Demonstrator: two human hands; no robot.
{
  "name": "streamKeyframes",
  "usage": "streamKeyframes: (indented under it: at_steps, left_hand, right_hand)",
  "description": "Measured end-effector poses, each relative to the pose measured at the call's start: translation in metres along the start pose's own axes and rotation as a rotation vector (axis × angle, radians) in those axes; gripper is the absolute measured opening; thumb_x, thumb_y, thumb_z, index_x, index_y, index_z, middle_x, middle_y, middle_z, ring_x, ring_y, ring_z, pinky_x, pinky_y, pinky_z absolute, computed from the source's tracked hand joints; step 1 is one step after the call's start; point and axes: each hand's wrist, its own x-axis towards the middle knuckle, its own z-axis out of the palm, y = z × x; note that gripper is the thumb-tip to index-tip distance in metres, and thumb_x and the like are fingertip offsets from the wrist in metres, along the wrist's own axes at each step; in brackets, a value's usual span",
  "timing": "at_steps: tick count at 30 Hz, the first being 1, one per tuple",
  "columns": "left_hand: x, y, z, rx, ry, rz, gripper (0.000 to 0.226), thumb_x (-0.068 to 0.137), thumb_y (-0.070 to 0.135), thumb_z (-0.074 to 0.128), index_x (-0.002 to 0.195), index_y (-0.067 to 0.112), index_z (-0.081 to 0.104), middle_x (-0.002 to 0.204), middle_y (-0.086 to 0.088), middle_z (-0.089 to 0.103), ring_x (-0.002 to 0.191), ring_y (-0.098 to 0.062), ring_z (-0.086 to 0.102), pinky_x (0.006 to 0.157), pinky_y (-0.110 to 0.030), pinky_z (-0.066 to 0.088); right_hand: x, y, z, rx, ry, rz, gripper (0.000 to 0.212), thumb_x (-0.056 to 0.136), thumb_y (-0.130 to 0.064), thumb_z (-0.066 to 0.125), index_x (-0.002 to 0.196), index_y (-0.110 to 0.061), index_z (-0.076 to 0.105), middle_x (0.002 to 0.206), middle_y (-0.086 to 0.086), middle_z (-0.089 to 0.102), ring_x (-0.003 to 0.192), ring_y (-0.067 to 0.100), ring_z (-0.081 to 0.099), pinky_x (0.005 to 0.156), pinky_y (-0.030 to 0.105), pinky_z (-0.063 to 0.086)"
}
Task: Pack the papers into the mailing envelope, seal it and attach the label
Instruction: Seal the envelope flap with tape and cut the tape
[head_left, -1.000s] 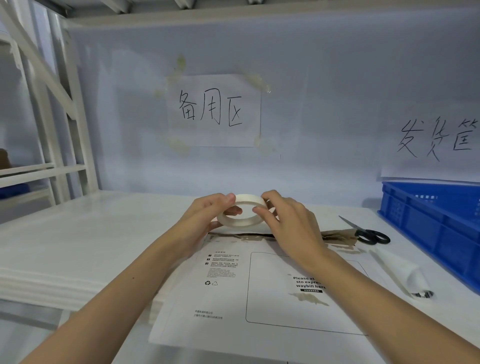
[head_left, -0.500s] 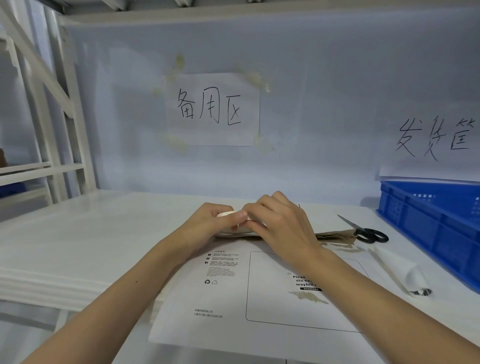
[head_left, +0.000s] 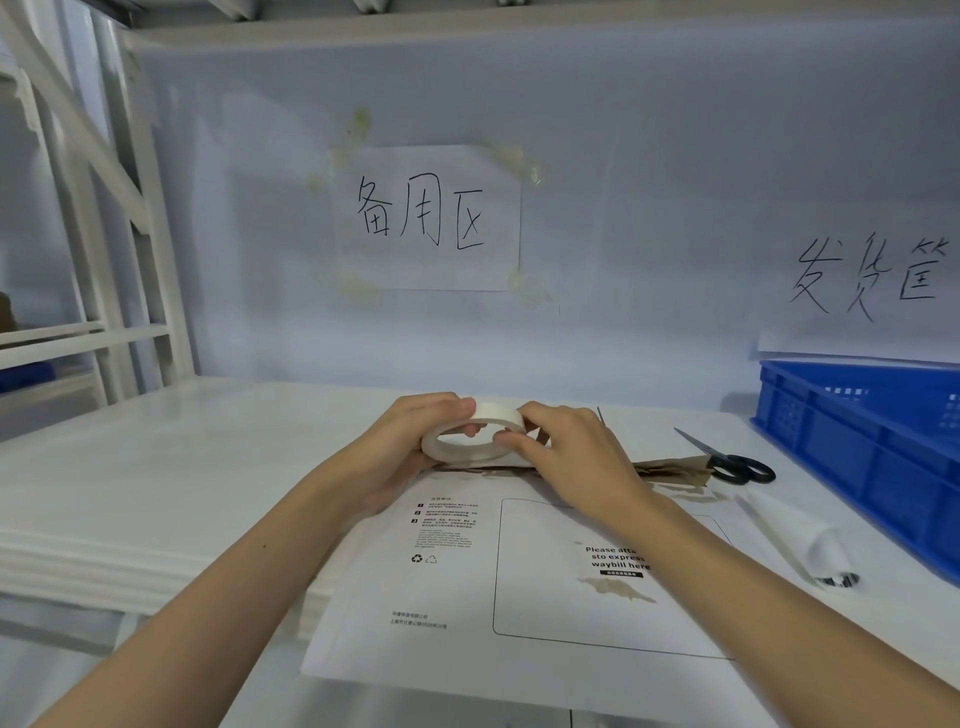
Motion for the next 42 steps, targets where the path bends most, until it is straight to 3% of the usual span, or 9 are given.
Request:
streamKeyframes:
  at_steps: [5, 15, 22, 29, 31, 34, 37, 39, 42]
  left_hand:
    - [0.003, -0.001, 0.002, -0.074, -0.026, -0.035, 0.024, 0.085, 0.026, 0.056, 0.083, 0.003, 0.063, 0.094, -0.012, 0.061, 0.083, -0.024, 0.059, 0.066, -0.026, 0.051]
    - [0.006, -0.008, -0.001, -0.004, -0.041, -0.022, 0.022, 0.077, 0.013, 0.05, 0.079, 0.0, 0.067, 0.091, -0.014, 0.065, 0.085, -0.025, 0.059, 0.075, -0.039, 0.047]
    - [0.004, -0.008, -0.001, 0.061, -0.1, -0.025, 0.024, 0.077, 0.014, 0.044, 0.081, -0.001, 0.062, 0.085, -0.012, 0.065, 0.077, -0.021, 0.06, 0.071, -0.034, 0.047]
    - [0.005, -0.009, -0.001, 0.083, -0.119, -0.04, 0.034, 0.072, 0.018, 0.047, 0.081, -0.013, 0.058, 0.082, -0.019, 0.061, 0.075, -0.024, 0.056, 0.065, -0.035, 0.041]
    - [0.005, -0.008, 0.0, 0.072, -0.114, -0.032, 0.026, 0.074, 0.014, 0.041, 0.071, -0.002, 0.061, 0.078, -0.016, 0.062, 0.071, -0.025, 0.053, 0.064, -0.035, 0.04]
    - [0.005, -0.007, 0.001, 0.005, -0.101, -0.031, 0.022, 0.071, 0.01, 0.042, 0.063, 0.008, 0.062, 0.073, -0.016, 0.064, 0.066, -0.026, 0.055, 0.066, -0.036, 0.041]
    - [0.004, -0.008, 0.0, -0.021, -0.102, -0.042, 0.021, 0.071, 0.003, 0.044, 0.075, 0.007, 0.064, 0.075, -0.02, 0.066, 0.068, -0.028, 0.061, 0.074, -0.041, 0.048]
    - [0.004, -0.009, 0.0, -0.019, -0.122, -0.046, 0.025, 0.074, 0.0, 0.045, 0.087, 0.005, 0.066, 0.076, -0.02, 0.067, 0.071, -0.03, 0.062, 0.079, -0.044, 0.049]
    - [0.004, -0.008, 0.002, -0.042, -0.138, -0.063, 0.028, 0.075, 0.0, 0.048, 0.098, 0.002, 0.065, 0.077, -0.019, 0.065, 0.075, -0.03, 0.061, 0.081, -0.042, 0.052]
  right_hand:
    - [0.002, 0.002, 0.0, -0.01, 0.071, 0.007, 0.031, 0.094, -0.052, 0.048, 0.087, -0.024, 0.059, 0.077, -0.004, 0.065, 0.076, 0.019, 0.059, 0.069, 0.04, 0.051]
    - [0.0, -0.001, -0.004, 0.028, 0.237, -0.108, 0.014, 0.093, -0.039, 0.057, 0.098, -0.03, 0.067, 0.083, -0.009, 0.052, 0.073, 0.012, 0.049, 0.066, 0.035, 0.047]
    - [-0.004, -0.01, -0.004, -0.196, 0.354, -0.361, 0.034, 0.093, -0.036, 0.046, 0.113, -0.022, 0.069, 0.083, 0.0, 0.052, 0.075, 0.016, 0.048, 0.046, 0.03, 0.042]
    - [-0.005, -0.012, 0.001, -0.361, 0.355, -0.511, 0.038, 0.082, -0.018, 0.074, 0.12, -0.02, 0.068, 0.082, 0.002, 0.053, 0.071, 0.017, 0.044, 0.049, 0.023, 0.025]
    - [-0.005, -0.015, 0.002, -0.297, 0.303, -0.453, 0.038, 0.088, -0.031, 0.061, 0.125, -0.024, 0.065, 0.086, -0.003, 0.052, 0.076, 0.011, 0.038, 0.052, 0.023, 0.029]
    - [-0.001, -0.013, -0.003, -0.039, 0.153, -0.171, 0.045, 0.093, -0.044, 0.052, 0.135, -0.03, 0.054, 0.091, -0.012, 0.05, 0.084, 0.002, 0.037, 0.067, 0.027, 0.039]
    - [0.002, -0.001, -0.003, 0.018, 0.077, -0.036, 0.024, 0.095, -0.045, 0.048, 0.103, -0.031, 0.065, 0.081, -0.009, 0.058, 0.076, 0.013, 0.049, 0.073, 0.041, 0.048]
    - [0.003, 0.005, -0.001, 0.066, 0.054, 0.048, 0.032, 0.092, -0.051, 0.042, 0.082, -0.026, 0.058, 0.066, -0.005, 0.054, 0.065, 0.019, 0.047, 0.067, 0.045, 0.047]
    - [0.005, 0.008, 0.004, 0.139, 0.038, 0.113, 0.034, 0.09, -0.053, 0.04, 0.079, -0.026, 0.057, 0.071, 0.001, 0.06, 0.068, 0.022, 0.054, 0.069, 0.046, 0.049]
